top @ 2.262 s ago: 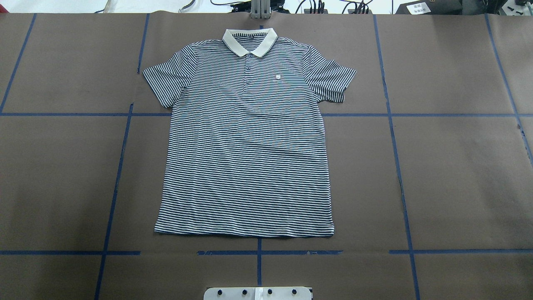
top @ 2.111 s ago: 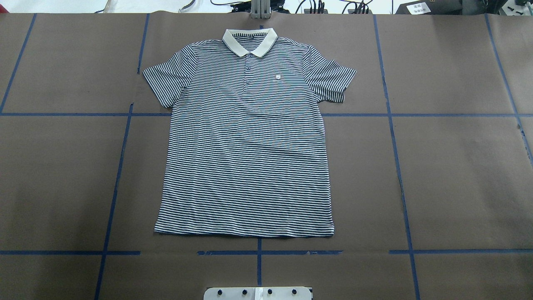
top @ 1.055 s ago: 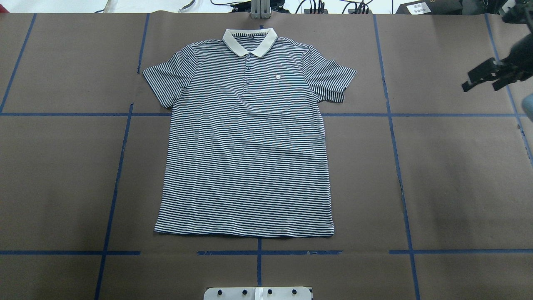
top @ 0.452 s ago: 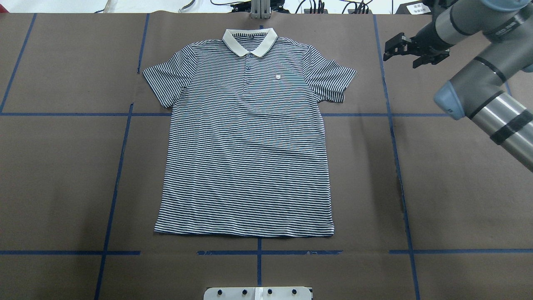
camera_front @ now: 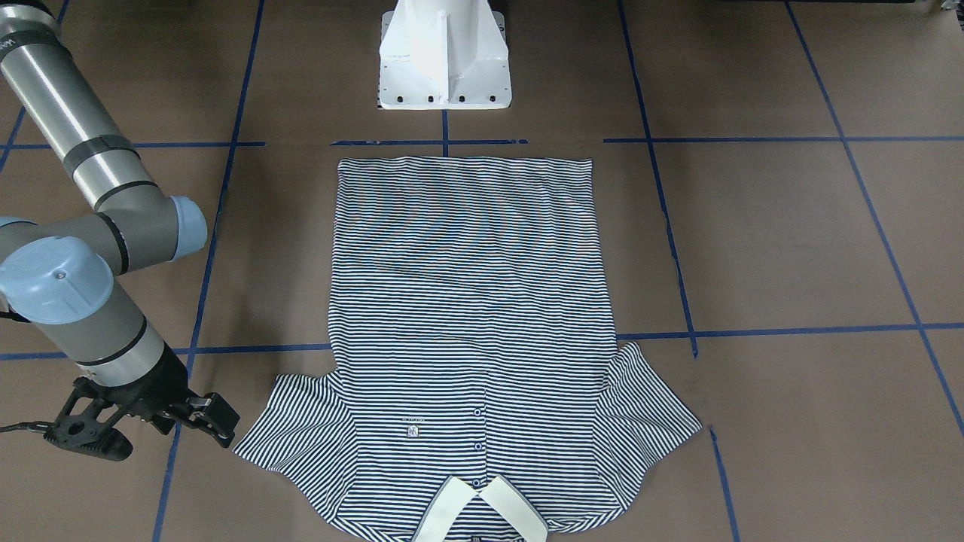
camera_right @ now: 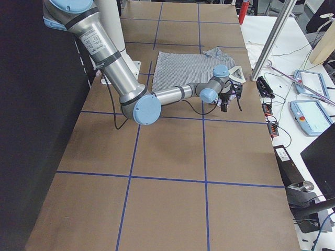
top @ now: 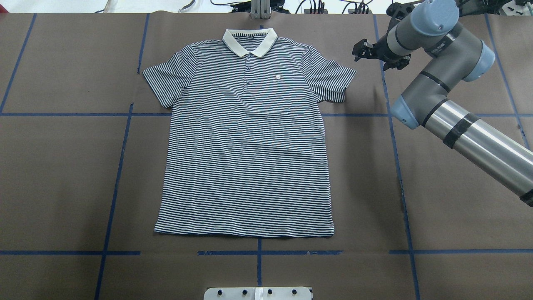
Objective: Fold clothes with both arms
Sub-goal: 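Move the right gripper toward the shirt's shoulder near the collar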
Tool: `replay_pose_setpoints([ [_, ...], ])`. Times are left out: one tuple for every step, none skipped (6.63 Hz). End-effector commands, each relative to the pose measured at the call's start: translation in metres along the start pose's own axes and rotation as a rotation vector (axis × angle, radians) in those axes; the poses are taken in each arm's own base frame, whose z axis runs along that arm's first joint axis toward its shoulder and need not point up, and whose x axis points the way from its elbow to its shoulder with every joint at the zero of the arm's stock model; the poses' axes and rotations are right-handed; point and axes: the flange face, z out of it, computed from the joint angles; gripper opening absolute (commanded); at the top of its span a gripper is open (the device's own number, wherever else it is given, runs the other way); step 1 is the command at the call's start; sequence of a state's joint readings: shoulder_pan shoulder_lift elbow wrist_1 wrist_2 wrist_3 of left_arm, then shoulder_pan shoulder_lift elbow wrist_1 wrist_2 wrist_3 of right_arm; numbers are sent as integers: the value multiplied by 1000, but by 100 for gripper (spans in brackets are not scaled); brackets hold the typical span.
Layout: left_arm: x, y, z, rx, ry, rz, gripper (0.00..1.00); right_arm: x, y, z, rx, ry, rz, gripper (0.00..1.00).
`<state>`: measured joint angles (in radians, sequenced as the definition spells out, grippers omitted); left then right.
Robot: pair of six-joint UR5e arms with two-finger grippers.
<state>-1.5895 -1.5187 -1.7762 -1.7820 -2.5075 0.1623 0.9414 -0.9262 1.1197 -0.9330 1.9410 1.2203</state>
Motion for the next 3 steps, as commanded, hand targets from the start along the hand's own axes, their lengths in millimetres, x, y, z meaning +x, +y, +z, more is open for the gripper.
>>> replay_pose_setpoints([
  [1, -1, -1, 8, -1, 12, 100, -23, 12, 24, 4, 31, -15, 93],
  [3, -2, -2, 11, -1, 14, 100, -33, 14, 37, 16, 55, -20, 88],
  [3, -2, -2, 11, 0, 16, 100, -32, 17, 41, 15, 62, -28, 82],
])
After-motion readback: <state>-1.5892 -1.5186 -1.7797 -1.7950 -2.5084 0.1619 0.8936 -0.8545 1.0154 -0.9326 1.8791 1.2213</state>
